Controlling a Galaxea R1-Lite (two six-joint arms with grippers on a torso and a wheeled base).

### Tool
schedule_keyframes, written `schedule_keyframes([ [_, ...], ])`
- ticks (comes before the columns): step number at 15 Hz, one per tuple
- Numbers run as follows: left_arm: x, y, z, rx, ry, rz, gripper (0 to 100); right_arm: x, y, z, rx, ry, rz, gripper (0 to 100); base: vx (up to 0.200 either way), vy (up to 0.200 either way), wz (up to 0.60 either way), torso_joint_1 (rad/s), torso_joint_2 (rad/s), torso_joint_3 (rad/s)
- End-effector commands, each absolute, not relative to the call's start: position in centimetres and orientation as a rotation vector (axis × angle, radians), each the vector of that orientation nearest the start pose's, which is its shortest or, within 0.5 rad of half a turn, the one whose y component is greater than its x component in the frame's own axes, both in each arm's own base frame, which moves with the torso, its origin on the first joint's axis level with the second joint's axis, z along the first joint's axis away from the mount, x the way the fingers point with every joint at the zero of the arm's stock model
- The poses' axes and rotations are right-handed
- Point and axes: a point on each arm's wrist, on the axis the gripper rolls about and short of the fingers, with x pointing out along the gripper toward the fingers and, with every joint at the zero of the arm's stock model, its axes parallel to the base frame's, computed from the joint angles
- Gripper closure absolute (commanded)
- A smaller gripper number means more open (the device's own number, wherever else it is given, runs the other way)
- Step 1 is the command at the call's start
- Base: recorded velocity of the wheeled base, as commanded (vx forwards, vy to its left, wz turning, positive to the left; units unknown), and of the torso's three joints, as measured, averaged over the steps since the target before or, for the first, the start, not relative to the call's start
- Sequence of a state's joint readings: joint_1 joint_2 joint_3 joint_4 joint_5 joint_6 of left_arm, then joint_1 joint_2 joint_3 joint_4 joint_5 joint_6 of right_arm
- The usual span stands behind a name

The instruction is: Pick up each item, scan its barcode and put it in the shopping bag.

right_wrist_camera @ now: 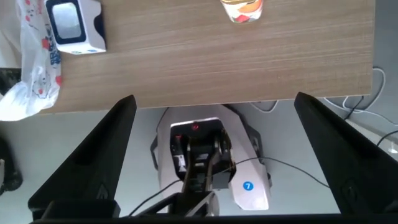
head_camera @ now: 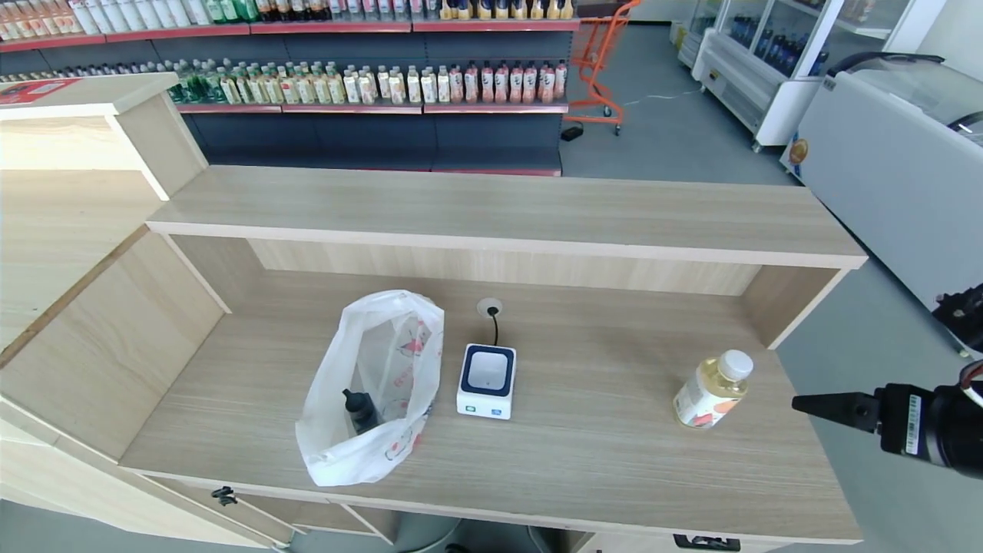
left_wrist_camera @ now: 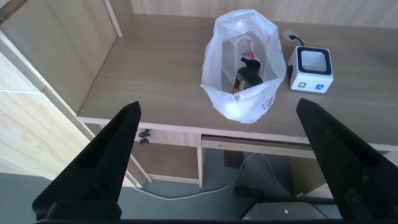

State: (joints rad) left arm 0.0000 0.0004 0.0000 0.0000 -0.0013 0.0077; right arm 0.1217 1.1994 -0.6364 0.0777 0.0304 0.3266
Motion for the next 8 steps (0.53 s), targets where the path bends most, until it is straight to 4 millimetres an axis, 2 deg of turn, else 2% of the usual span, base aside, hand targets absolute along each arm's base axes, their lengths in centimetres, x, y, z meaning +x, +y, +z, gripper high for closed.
schedule_keyframes([
  [1,-2.3,0.0,7.5,0.008,0.0,-0.002,0,16.5,2.0,18.5,0.283,0.683,0.028,0,0.0,-0.2,0.0,-0.002,0.0,0.002],
  [5,-2.3,0.0,7.5,0.003,0.0,-0.002,0,16.8,1.9,17.3,0.25,0.732,-0.018,0,0.0,0.0,0.0,0.0,0.0,0.0],
  [6,-2.3,0.0,7.5,0.003,0.0,-0.002,0,16.8,1.6,15.6,0.152,0.797,-0.112,0,0.0,0.0,0.0,0.0,0.0,0.0],
  [8,-2.3,0.0,7.5,0.003,0.0,0.0,0,17.0,1.4,13.6,0.043,0.887,-0.201,0,0.0,0.0,0.0,0.0,0.0,0.0],
])
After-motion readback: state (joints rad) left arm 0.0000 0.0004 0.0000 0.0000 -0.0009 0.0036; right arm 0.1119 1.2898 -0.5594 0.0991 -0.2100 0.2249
